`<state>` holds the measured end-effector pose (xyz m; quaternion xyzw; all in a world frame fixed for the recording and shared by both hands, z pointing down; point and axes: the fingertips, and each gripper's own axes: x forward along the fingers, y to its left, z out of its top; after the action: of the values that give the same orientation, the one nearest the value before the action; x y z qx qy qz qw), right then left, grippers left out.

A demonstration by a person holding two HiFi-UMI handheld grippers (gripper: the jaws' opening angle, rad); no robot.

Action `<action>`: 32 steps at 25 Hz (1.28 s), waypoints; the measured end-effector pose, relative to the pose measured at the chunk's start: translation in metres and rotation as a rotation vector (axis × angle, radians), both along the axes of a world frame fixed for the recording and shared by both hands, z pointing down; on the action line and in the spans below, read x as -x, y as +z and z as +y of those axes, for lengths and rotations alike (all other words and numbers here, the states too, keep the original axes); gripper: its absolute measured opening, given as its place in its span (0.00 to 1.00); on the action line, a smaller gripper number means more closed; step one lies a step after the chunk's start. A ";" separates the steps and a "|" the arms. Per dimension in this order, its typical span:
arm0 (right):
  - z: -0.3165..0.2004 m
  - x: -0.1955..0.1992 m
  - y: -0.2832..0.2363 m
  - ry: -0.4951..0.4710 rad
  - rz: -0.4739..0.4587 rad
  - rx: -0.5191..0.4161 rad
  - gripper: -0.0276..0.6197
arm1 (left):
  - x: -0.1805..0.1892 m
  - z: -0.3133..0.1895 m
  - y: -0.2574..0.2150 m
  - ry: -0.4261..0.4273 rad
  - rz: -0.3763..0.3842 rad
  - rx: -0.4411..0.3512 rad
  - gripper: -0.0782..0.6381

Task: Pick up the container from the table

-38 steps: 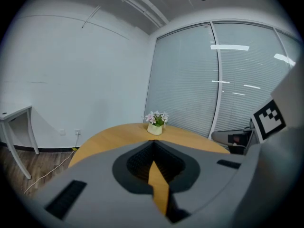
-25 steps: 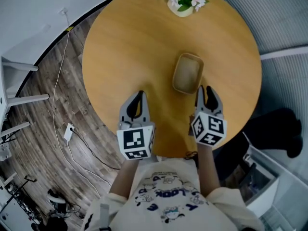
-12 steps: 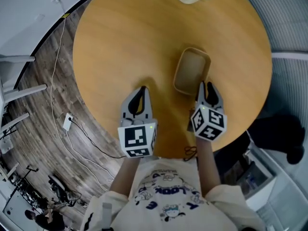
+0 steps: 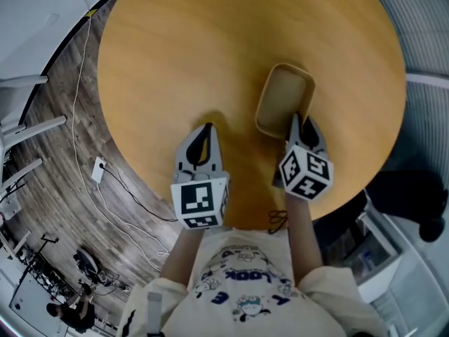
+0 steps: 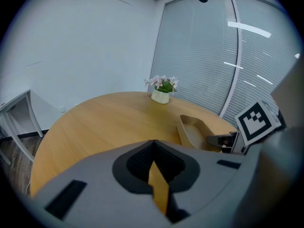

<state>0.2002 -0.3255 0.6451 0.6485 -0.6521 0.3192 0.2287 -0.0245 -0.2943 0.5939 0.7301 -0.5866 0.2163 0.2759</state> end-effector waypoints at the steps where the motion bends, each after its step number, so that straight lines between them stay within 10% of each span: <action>1: -0.001 0.001 -0.001 0.002 0.003 0.001 0.13 | 0.001 0.000 -0.001 0.000 0.001 0.002 0.11; 12: 0.003 0.008 -0.022 0.010 -0.004 -0.053 0.06 | 0.012 0.009 -0.019 -0.026 0.003 -0.047 0.11; 32: 0.061 0.041 -0.193 -0.001 -0.006 -0.374 0.06 | 0.032 0.053 -0.166 -0.018 0.074 -0.361 0.11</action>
<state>0.1591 -0.2649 0.4523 0.6785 -0.7010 0.1943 0.1026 -0.0565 -0.2411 0.4279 0.7700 -0.6117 0.0780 0.1639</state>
